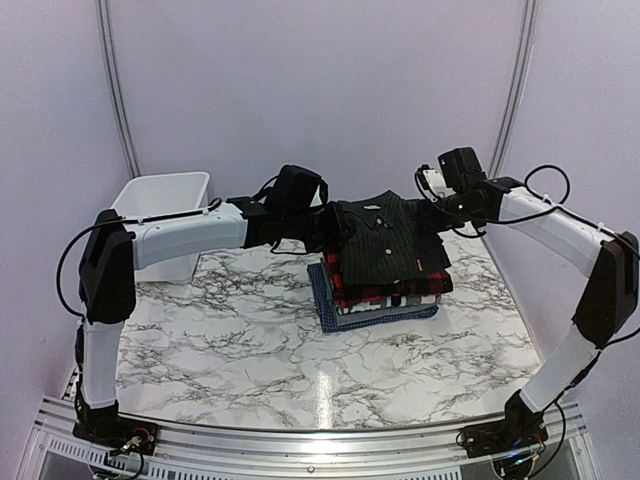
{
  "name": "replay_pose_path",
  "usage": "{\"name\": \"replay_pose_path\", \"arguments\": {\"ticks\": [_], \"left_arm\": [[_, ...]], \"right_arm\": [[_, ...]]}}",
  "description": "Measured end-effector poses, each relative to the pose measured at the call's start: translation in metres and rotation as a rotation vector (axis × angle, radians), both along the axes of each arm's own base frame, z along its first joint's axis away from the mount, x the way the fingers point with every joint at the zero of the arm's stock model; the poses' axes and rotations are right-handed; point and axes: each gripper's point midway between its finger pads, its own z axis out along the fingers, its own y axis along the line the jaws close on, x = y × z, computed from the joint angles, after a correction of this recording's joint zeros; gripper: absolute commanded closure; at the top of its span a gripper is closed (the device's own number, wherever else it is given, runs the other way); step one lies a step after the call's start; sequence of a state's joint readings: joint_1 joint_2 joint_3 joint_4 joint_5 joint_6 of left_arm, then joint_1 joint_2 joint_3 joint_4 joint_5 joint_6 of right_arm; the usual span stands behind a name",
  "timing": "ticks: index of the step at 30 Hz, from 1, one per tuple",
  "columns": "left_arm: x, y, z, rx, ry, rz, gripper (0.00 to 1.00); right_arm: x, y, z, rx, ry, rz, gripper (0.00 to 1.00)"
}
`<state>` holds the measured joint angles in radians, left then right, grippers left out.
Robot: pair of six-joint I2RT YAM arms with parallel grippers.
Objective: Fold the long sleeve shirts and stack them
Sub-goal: Place the rectangle-folded shirt on the square-folded shirt.
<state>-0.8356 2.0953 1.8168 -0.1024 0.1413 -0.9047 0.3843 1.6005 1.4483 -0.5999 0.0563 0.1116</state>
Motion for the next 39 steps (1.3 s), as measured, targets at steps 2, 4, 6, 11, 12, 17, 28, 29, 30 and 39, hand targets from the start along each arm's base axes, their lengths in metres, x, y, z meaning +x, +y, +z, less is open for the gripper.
{"name": "replay_pose_path", "arguments": {"ticks": [2, 4, 6, 11, 12, 17, 28, 29, 30, 39], "left_arm": [[-0.001, -0.002, -0.003, -0.003, 0.012, 0.004, 1.00], [-0.002, -0.003, -0.002, -0.008, 0.017, 0.011, 1.00], [-0.001, -0.003, -0.001, -0.017, 0.019, 0.018, 1.00], [-0.003, -0.003, -0.009, -0.022, 0.042, 0.039, 1.00], [-0.004, -0.003, -0.013, -0.019, 0.050, 0.045, 1.00], [-0.006, 0.003, -0.027, 0.006, 0.070, 0.073, 1.00], [-0.002, 0.014, -0.045, 0.058, 0.057, 0.100, 0.74], [0.000, 0.015, -0.045, 0.062, 0.053, 0.103, 0.69], [0.001, 0.017, -0.045, 0.069, 0.047, 0.102, 0.65], [0.007, 0.044, -0.045, 0.157, -0.007, 0.141, 0.75]], "right_arm": [[-0.002, -0.004, -0.004, -0.007, 0.009, -0.004, 1.00], [-0.004, -0.007, -0.006, -0.011, 0.012, -0.006, 1.00], [-0.005, -0.008, -0.007, -0.012, 0.013, -0.006, 1.00], [-0.008, -0.010, -0.010, -0.018, 0.019, -0.008, 1.00], [-0.008, -0.010, -0.011, -0.019, 0.021, -0.009, 1.00], [-0.009, -0.012, -0.014, -0.022, 0.026, -0.010, 1.00], [-0.007, -0.031, -0.032, -0.054, 0.050, -0.057, 0.51], [-0.006, -0.035, -0.032, -0.057, 0.049, -0.071, 0.47], [-0.005, -0.038, -0.032, -0.064, 0.046, -0.080, 0.45], [-0.008, -0.033, -0.023, -0.062, 0.019, -0.080, 0.46]]}}
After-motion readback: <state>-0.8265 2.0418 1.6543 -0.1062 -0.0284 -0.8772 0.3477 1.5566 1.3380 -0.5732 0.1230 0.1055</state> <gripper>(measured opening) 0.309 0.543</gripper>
